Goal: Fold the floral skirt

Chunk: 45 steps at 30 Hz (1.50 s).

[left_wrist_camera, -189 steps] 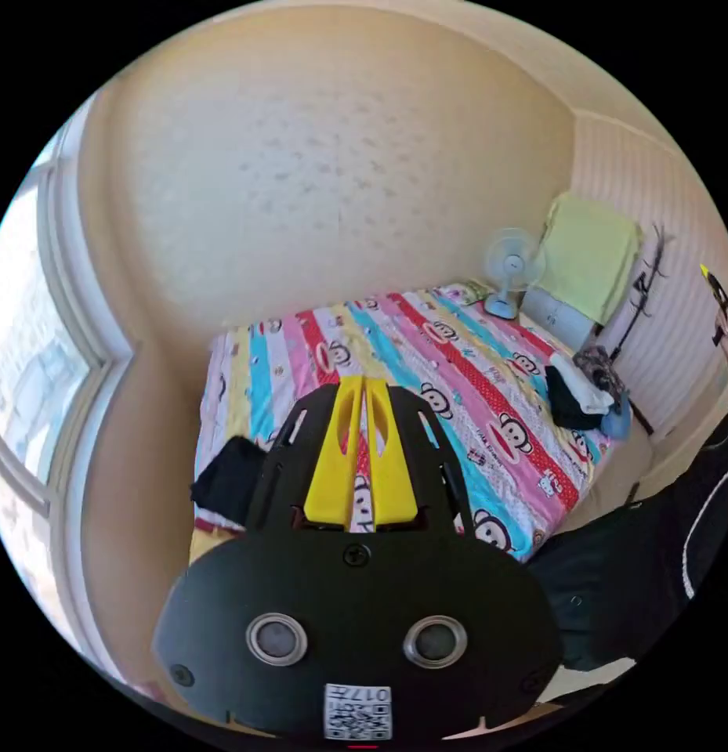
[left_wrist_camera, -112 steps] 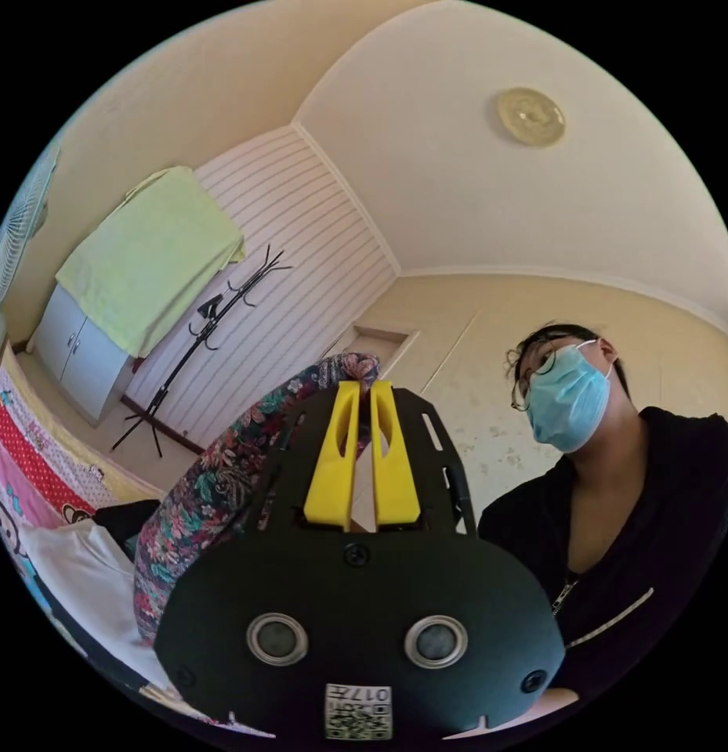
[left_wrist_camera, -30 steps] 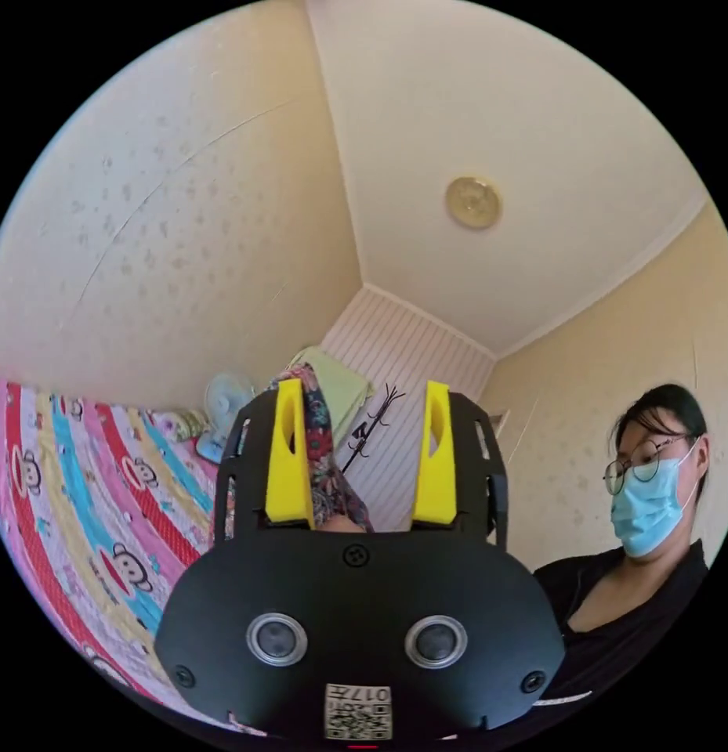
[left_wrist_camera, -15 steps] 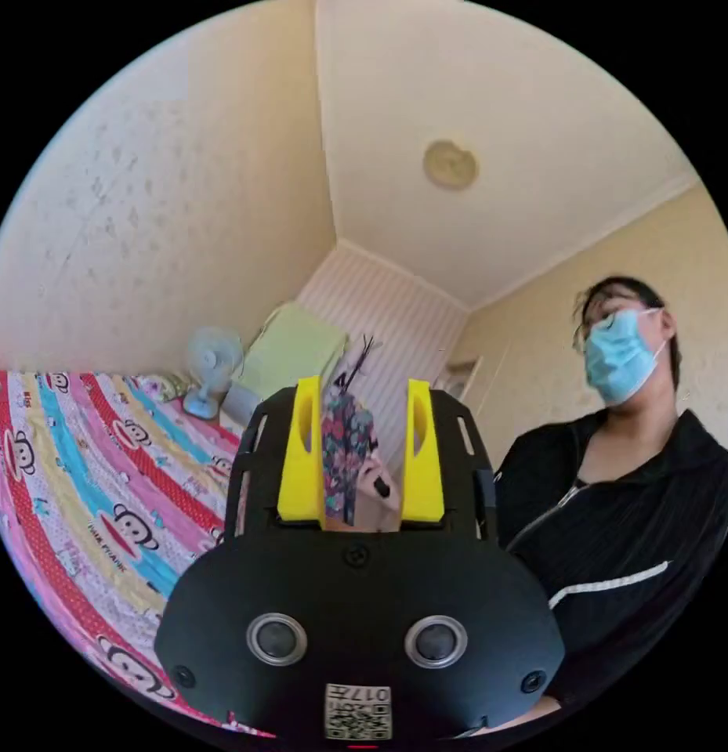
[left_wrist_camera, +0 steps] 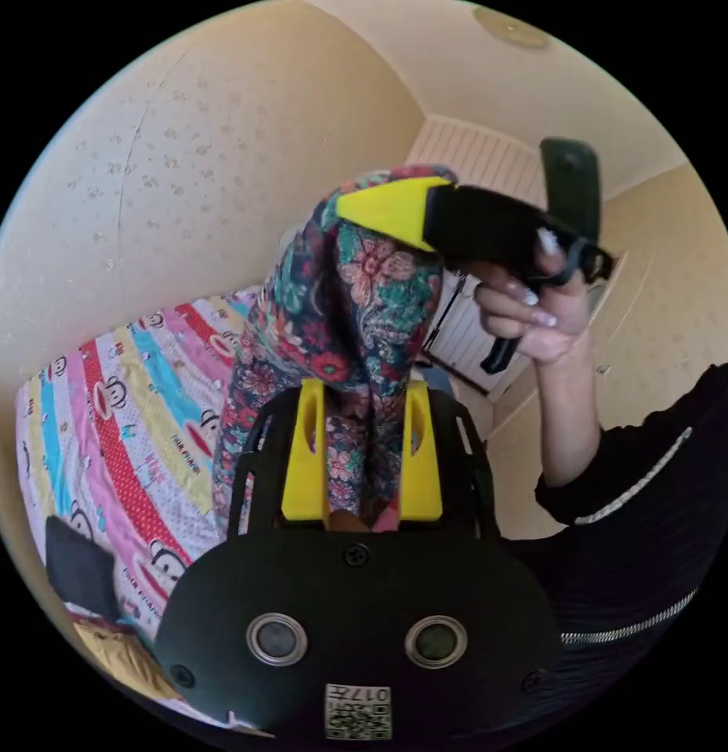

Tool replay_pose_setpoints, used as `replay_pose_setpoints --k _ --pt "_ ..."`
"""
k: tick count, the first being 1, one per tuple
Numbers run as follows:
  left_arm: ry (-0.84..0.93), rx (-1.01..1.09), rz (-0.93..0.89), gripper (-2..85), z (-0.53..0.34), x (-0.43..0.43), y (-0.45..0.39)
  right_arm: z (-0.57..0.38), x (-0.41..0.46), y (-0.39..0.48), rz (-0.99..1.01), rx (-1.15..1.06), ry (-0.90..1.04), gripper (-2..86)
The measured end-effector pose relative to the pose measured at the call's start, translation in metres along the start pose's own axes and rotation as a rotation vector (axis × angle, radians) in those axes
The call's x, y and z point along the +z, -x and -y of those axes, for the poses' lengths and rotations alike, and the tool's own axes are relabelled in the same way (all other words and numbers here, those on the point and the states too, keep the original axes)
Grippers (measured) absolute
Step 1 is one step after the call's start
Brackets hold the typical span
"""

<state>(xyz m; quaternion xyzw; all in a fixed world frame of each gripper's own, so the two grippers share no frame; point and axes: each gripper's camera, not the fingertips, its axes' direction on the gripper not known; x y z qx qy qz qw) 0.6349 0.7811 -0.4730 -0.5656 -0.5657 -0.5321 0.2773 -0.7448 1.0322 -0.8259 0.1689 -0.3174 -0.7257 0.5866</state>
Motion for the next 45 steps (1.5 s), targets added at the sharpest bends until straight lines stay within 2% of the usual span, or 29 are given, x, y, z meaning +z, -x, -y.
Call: replay_pose_setpoints --k 2,4,7,9,10,12,15,19,23,28,32,37,40,45 --pt "0.085 0.066 0.041 8.8 0.000 0.010 -0.004 0.014 0.042 0.025 -0.051 -0.091 0.142 1.3" --pt "0.067 0.019 -0.010 7.7 -0.008 0.008 0.010 0.016 0.059 0.028 -0.105 -0.071 0.135 1.6" --pt "-0.053 -0.250 -0.285 6.3 -0.036 -0.007 0.074 0.010 0.060 0.008 0.013 0.046 0.030 2.3" --pt "-0.261 -0.401 -0.563 3.8 -0.069 -0.027 0.122 0.000 0.052 -0.006 0.113 0.096 -0.036 2.9" --pt "-0.323 -0.422 -0.629 2.5 -0.079 -0.033 0.132 -0.008 0.044 -0.012 0.163 0.115 -0.095 3.5" --pt "-0.532 -0.451 -0.874 0.2 -0.111 -0.045 0.163 -0.024 0.031 -0.017 0.197 0.110 -0.203 5.2" --pt "-0.662 -0.511 -1.101 -0.2 -0.131 -0.044 0.185 -0.047 0.026 -0.018 0.251 0.072 -0.294 6.7" --pt "-0.694 -0.459 -1.160 -0.2 -0.133 -0.060 0.184 -0.089 0.041 -0.022 0.328 0.097 -0.452 7.0" --pt "-0.834 -0.409 -1.327 -0.2 -0.133 -0.084 0.186 -0.150 0.068 -0.039 0.375 0.274 -0.549 6.2" --pt "-0.873 -0.294 -1.299 -0.2 -0.125 -0.144 0.193 -0.212 0.099 -0.052 0.423 0.480 -0.486 6.7" --pt "-0.826 -0.101 -1.169 -0.2 -0.109 -0.214 0.174 -0.240 0.125 -0.051 0.381 0.562 -0.360 13.8" --pt "-0.836 0.104 -1.100 -0.2 -0.076 -0.276 0.143 -0.258 0.160 -0.056 0.319 0.624 -0.252 20.4" --pt "-0.861 0.206 -1.102 -0.2 -0.044 -0.303 0.123 -0.262 0.168 -0.050 0.330 0.565 -0.315 21.7" --pt "-0.918 0.214 -1.134 -0.2 0.016 -0.324 0.104 -0.264 0.151 -0.036 0.518 0.407 -0.547 21.2"
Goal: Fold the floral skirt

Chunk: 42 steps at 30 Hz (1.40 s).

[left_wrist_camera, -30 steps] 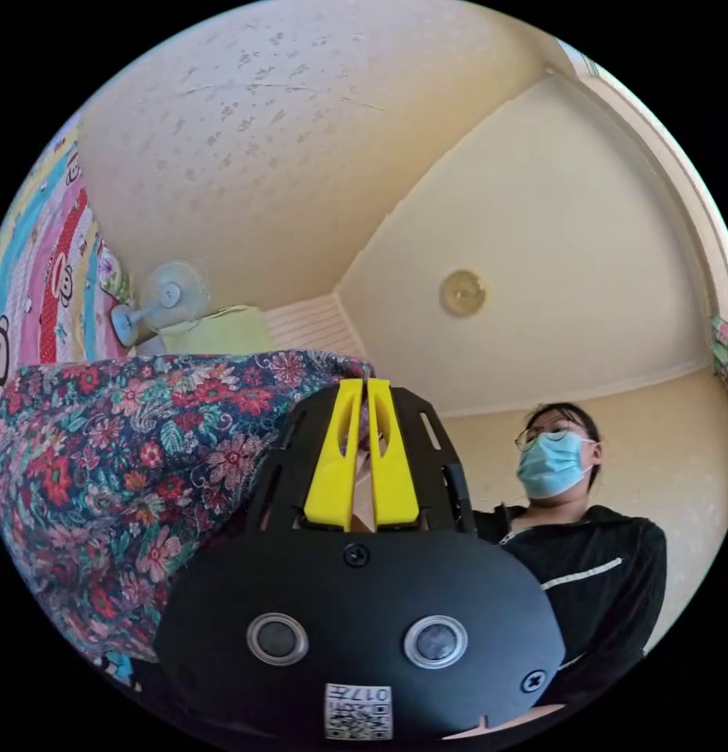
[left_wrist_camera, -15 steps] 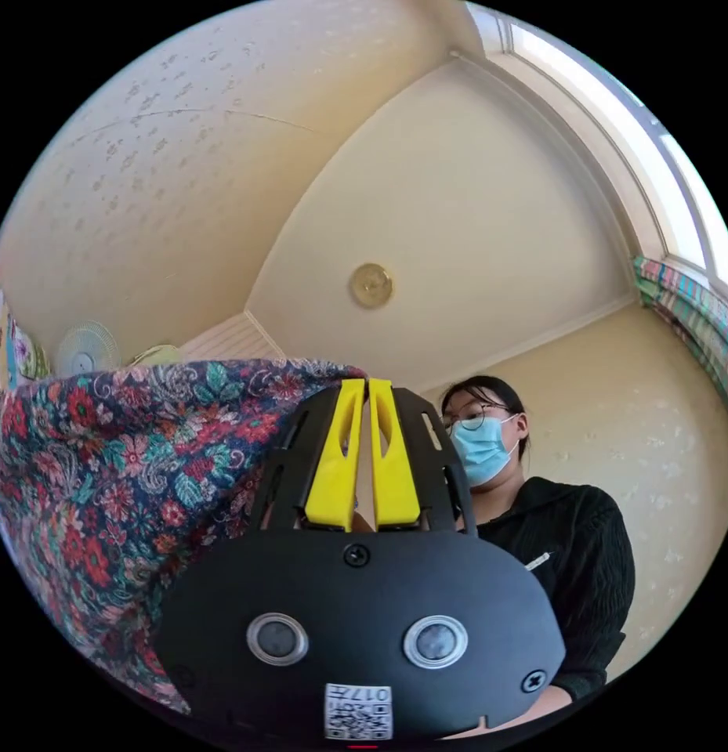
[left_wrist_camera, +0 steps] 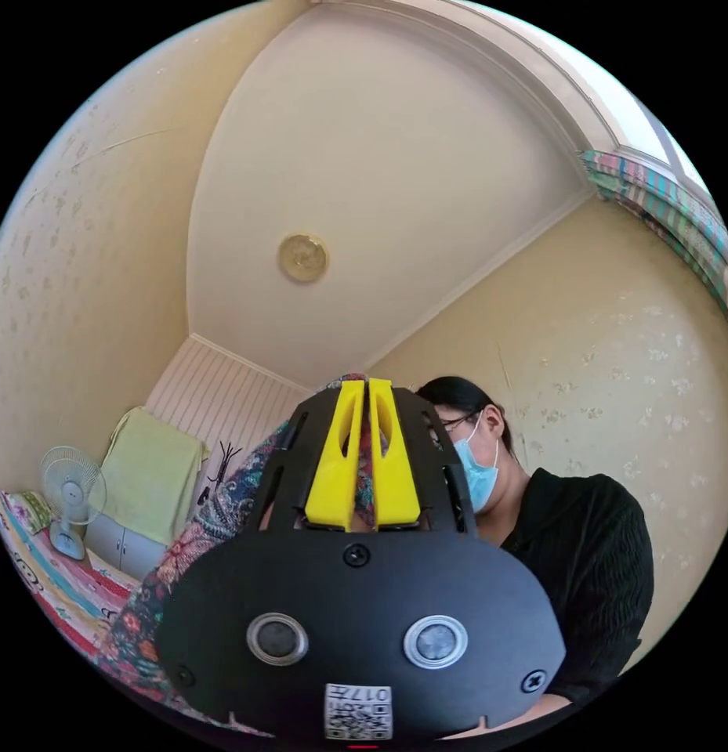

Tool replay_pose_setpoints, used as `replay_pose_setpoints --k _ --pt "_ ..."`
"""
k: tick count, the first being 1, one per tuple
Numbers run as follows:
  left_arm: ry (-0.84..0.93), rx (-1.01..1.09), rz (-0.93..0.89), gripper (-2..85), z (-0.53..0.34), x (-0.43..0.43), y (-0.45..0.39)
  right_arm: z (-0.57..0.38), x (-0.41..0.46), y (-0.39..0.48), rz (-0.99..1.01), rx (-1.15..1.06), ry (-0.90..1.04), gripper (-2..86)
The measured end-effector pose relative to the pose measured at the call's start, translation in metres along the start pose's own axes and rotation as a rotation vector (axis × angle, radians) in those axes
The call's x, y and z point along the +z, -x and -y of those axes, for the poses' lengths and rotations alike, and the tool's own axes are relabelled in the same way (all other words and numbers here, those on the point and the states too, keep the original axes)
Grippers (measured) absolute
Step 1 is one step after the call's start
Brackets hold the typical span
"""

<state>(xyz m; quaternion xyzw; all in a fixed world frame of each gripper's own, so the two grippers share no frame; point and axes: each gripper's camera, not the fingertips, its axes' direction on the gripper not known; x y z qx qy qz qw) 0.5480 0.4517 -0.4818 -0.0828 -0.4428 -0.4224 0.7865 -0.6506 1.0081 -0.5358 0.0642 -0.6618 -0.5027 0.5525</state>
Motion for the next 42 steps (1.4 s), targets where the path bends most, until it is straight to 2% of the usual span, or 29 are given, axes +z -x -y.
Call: replay_pose_setpoints --k 2,4,7,8,10,12,14,17,20,23,25,27,29,32,33,36,38,40,42 --pt "-0.029 0.008 0.054 -0.2 0.011 0.012 0.003 0.005 -0.009 0.015 0.209 -0.041 -0.036 19.8" --pt "-0.057 0.044 0.096 -0.2 0.019 0.021 0.002 0.011 -0.006 0.022 0.347 -0.034 0.054 19.6" --pt "-0.136 0.111 0.150 -0.2 0.030 0.031 -0.004 0.009 -0.001 0.023 0.297 0.027 0.148 20.9" --pt "-0.160 0.152 0.177 -0.2 0.035 0.035 -0.009 0.005 0.001 0.020 0.236 0.053 0.162 21.3" --pt "-0.168 0.215 0.218 -0.2 0.045 0.043 -0.020 0.001 0.004 0.016 0.235 0.087 0.154 20.6" --pt "-0.147 0.285 0.278 -0.2 0.055 0.057 -0.034 0.002 0.005 0.014 0.347 0.088 0.068 18.1" --pt "-0.111 0.324 0.339 -0.2 0.060 0.067 -0.044 0.015 0.004 0.008 0.508 0.083 -0.129 11.7" --pt "-0.077 0.343 0.436 -0.1 0.062 0.068 -0.055 0.042 -0.005 -0.001 0.622 0.051 -0.282 3.5" --pt "-0.127 0.254 0.513 0.2 0.061 0.033 -0.049 0.074 -0.032 -0.018 0.722 0.040 -0.433 1.9" --pt "-0.191 0.182 0.562 1.3 0.050 -0.023 -0.041 0.109 -0.063 -0.022 0.682 0.020 -0.556 1.3" --pt "-0.202 0.125 0.613 2.7 0.039 -0.055 -0.037 0.135 -0.075 -0.015 0.701 -0.044 -0.578 1.1" --pt "-0.174 0.028 0.647 8.5 0.014 -0.091 -0.029 0.163 -0.080 0.002 0.689 -0.136 -0.553 1.1" --pt "-0.188 -0.055 0.652 12.7 -0.018 -0.119 -0.021 0.199 -0.081 0.030 0.613 -0.242 -0.522 1.1" --pt "-0.222 -0.295 0.664 17.0 -0.080 -0.175 -0.003 0.240 -0.080 0.049 0.497 -0.260 -0.558 1.0" --pt "-0.243 -0.388 0.675 16.0 -0.106 -0.194 0.002 0.249 -0.079 0.050 0.507 -0.262 -0.556 1.0" --pt "-0.341 -0.408 0.597 12.5 -0.165 -0.224 -0.008 0.295 -0.067 0.065 0.448 -0.271 -0.531 1.0" --pt "-0.392 -0.412 0.580 12.4 -0.193 -0.234 -0.017 0.323 -0.067 0.077 0.376 -0.257 -0.612 1.0" --pt "-0.377 -0.455 0.588 12.6 -0.214 -0.233 -0.019 0.349 -0.068 0.085 0.422 -0.271 -0.643 1.0" --pt "-0.249 -0.515 0.573 13.3 -0.230 -0.213 -0.007 0.378 -0.068 0.104 0.433 -0.323 -0.651 1.0"
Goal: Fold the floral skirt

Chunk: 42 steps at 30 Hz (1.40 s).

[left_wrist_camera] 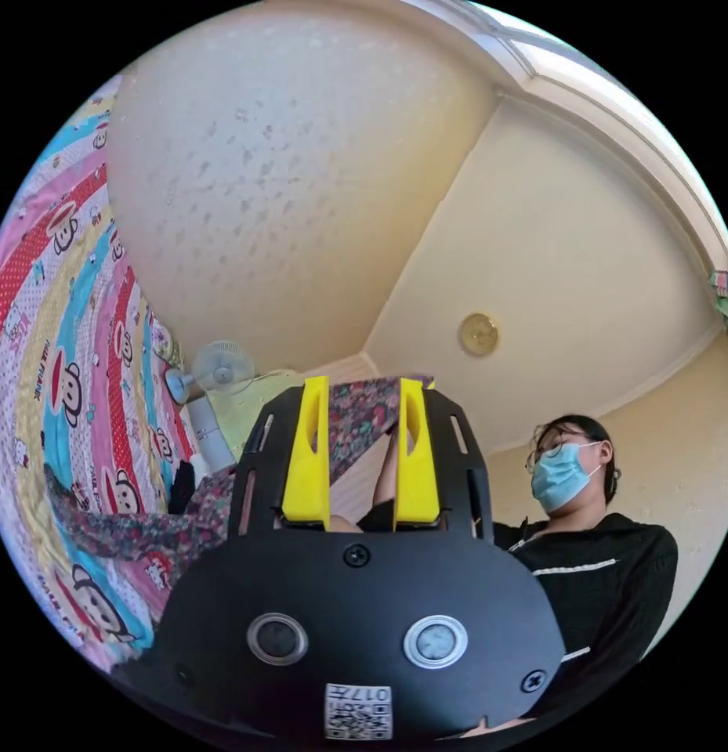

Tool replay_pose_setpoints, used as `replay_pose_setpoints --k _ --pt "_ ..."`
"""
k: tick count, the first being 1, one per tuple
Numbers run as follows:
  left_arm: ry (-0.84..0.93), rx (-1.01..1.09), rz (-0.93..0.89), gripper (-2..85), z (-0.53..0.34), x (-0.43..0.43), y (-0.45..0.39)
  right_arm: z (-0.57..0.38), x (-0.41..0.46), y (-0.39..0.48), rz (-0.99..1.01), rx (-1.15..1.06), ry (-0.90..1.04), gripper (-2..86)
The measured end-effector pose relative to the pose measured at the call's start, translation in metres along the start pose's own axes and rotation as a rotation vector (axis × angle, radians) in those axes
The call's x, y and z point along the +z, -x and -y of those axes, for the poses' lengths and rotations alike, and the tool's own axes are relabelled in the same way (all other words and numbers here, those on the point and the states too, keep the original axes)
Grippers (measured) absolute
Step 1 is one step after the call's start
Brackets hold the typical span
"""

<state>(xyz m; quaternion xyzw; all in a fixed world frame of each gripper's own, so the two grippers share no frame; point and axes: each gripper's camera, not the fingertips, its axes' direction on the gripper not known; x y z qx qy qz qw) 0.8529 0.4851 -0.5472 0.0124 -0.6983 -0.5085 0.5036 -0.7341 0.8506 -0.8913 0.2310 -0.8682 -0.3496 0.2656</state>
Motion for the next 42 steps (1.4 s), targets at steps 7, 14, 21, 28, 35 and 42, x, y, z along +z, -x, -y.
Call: replay_pose_setpoints --k 7,14,21,28,35,42 --pt "0.526 0.125 0.010 14.4 -0.032 0.127 -0.014 0.098 0.132 0.066 -0.384 -0.391 0.079 1.0" --pt "0.837 0.109 0.245 20.3 -0.083 0.208 0.015 0.123 0.289 0.119 -0.948 -0.886 0.159 0.9" --pt "0.483 -0.071 0.346 23.3 -0.066 0.133 0.051 0.147 0.395 0.144 -0.987 -0.913 0.018 0.8" --pt "0.158 -0.099 0.318 27.0 -0.049 0.075 0.055 0.187 0.447 0.130 -0.935 -0.789 0.000 0.8" --pt "0.046 -0.175 -0.548 1.9 -0.044 0.052 0.044 0.232 0.423 0.059 -1.054 -0.723 0.116 0.9" --pt "0.109 0.208 -0.655 0.8 0.016 0.072 -0.086 0.203 0.351 -0.115 -1.270 -0.631 0.759 1.0"
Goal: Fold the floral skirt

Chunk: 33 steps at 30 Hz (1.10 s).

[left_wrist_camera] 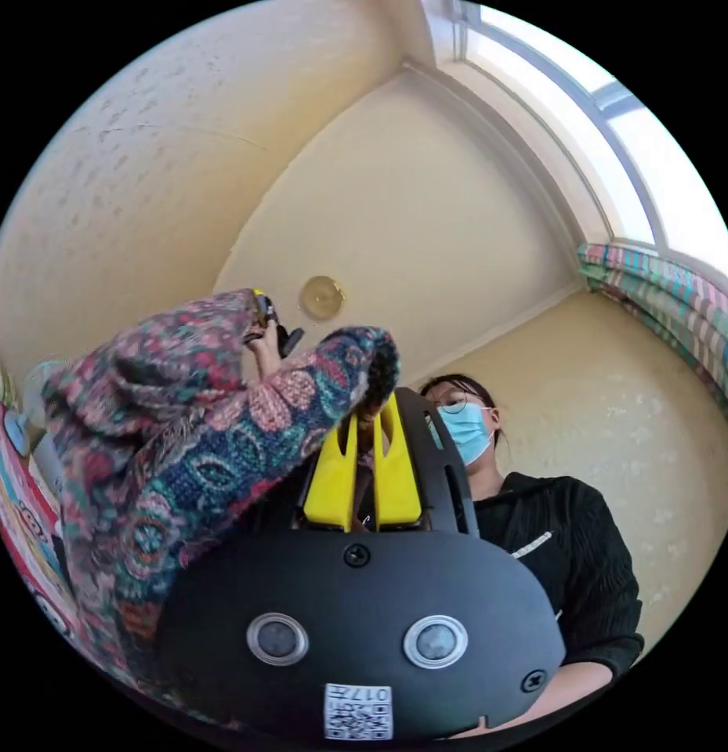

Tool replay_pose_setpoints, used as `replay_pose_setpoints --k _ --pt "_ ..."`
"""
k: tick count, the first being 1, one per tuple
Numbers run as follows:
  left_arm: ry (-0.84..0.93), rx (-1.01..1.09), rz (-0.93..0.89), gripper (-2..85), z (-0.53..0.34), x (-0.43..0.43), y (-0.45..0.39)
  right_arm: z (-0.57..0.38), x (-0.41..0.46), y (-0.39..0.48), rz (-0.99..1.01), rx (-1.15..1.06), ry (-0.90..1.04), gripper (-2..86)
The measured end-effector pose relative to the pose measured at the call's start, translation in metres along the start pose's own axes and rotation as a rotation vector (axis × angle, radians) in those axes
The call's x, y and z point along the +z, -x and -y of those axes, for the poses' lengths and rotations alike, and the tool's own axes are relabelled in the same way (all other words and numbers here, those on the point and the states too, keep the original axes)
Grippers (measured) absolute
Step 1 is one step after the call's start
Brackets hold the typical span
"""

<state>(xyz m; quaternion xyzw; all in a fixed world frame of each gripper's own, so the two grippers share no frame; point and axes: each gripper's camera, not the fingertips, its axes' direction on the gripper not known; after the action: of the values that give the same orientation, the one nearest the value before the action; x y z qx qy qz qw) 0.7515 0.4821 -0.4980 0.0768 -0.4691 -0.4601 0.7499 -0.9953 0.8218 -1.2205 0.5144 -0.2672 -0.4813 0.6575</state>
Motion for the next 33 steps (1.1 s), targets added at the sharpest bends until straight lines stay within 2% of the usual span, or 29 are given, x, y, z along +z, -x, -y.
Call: replay_pose_setpoints --k 1,3,5,8,9,12,14,16,17,19,22,24,27,30,32,33 --pt "0.024 0.018 0.004 0.8 0.008 0.010 -0.004 -0.031 0.032 -0.007 0.056 -0.065 0.134 1.0" --pt "0.120 0.028 0.143 0.8 0.037 0.045 -0.009 -0.090 0.079 -0.011 0.121 -0.199 0.344 1.1" --pt "0.206 0.037 0.253 0.9 0.050 0.066 -0.003 -0.191 0.133 -0.012 0.297 -0.306 0.636 1.3" --pt "0.322 0.047 0.370 1.0 0.058 0.087 0.015 -0.323 0.156 -0.017 0.493 -0.182 0.811 1.2" --pt "0.311 0.043 0.381 0.9 0.058 0.087 0.023 -0.346 0.152 -0.020 0.509 -0.144 0.803 1.2" --pt "0.209 -0.006 0.402 0.9 0.064 0.069 0.047 -0.438 0.109 -0.050 0.641 0.167 0.639 1.9" --pt "0.180 -0.029 0.474 0.9 0.073 0.064 0.059 -0.496 0.039 -0.074 0.815 0.477 0.245 3.7" --pt "0.191 0.023 0.548 0.9 0.082 0.072 0.062 -0.529 -0.015 -0.075 0.880 0.633 -0.042 7.9" --pt "0.200 0.088 0.578 1.0 0.090 0.084 0.060 -0.542 -0.046 -0.068 0.876 0.692 -0.163 12.4" --pt "0.216 0.197 0.644 1.0 0.104 0.108 0.055 -0.548 -0.086 -0.048 0.837 0.725 -0.258 17.5" --pt "0.331 0.426 0.774 1.1 0.121 0.170 0.048 -0.527 -0.133 0.000 0.665 0.564 -0.314 24.2" --pt "0.402 0.550 0.835 1.2 0.123 0.223 0.049 -0.504 -0.143 0.024 0.589 0.445 -0.235 25.4" --pt "0.361 0.585 0.862 1.3 0.117 0.261 0.063 -0.470 -0.144 0.056 0.508 0.272 -0.181 26.1" --pt "0.299 0.522 0.881 1.3 0.116 0.273 0.081 -0.441 -0.144 0.080 0.384 0.138 -0.159 20.0" --pt "0.277 0.469 0.900 1.3 0.121 0.269 0.091 -0.428 -0.155 0.090 0.257 0.052 -0.164 10.4" --pt "0.266 0.422 0.903 1.3 0.127 0.262 0.098 -0.427 -0.157 0.091 0.243 0.039 -0.160 9.6"
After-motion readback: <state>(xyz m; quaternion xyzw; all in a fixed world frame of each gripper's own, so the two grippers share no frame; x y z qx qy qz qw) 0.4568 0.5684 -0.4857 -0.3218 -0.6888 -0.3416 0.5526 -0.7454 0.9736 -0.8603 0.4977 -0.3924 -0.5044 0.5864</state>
